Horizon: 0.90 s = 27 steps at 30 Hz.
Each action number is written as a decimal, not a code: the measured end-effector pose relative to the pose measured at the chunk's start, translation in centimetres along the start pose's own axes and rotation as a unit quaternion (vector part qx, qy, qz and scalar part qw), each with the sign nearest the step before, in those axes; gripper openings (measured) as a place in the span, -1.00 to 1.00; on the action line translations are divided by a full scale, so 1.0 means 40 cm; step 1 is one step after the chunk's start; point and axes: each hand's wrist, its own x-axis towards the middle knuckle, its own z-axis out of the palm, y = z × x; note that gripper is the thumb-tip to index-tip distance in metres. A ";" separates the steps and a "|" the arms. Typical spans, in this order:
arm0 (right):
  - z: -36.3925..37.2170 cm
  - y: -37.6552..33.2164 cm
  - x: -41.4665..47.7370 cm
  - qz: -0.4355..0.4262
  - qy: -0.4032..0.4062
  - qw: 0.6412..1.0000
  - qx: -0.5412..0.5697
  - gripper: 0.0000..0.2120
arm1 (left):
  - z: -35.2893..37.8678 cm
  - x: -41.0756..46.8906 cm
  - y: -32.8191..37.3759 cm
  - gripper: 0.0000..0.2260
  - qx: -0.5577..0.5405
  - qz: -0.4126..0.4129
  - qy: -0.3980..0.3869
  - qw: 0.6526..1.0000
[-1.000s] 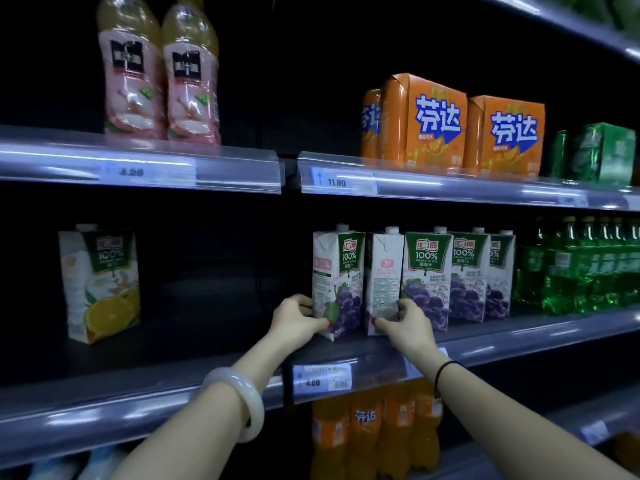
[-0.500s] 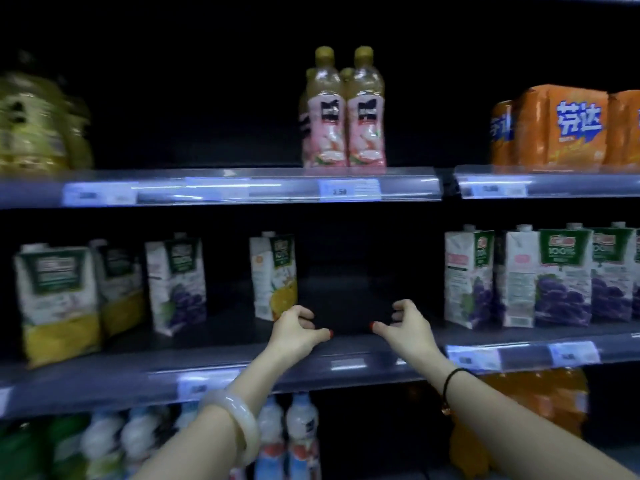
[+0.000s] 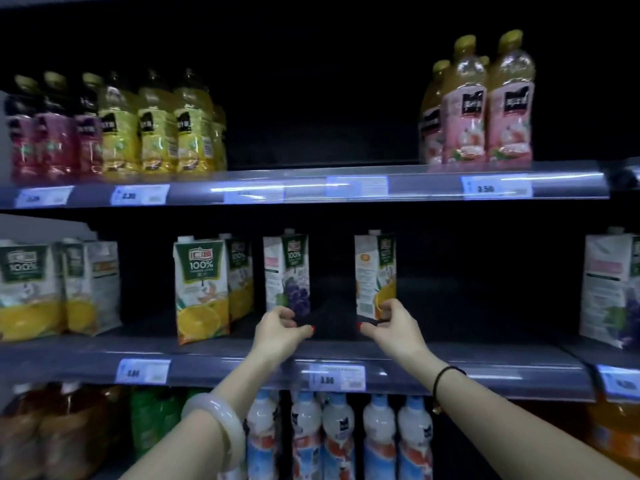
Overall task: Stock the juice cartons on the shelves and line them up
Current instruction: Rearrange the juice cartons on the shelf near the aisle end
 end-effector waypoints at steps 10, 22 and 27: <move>0.062 0.019 0.198 0.007 0.050 0.999 -0.004 -0.59 | -0.024 0.197 -0.038 -0.64 -0.008 0.022 0.053 0.998; 0.153 0.066 0.359 0.057 0.174 0.980 -0.081 -0.29 | -0.011 0.351 -0.159 -0.65 -0.063 0.028 0.080 0.994; 0.155 0.083 0.357 0.108 0.198 0.974 -0.019 -0.44 | -0.037 0.357 -0.185 -0.70 -0.032 0.030 0.057 0.997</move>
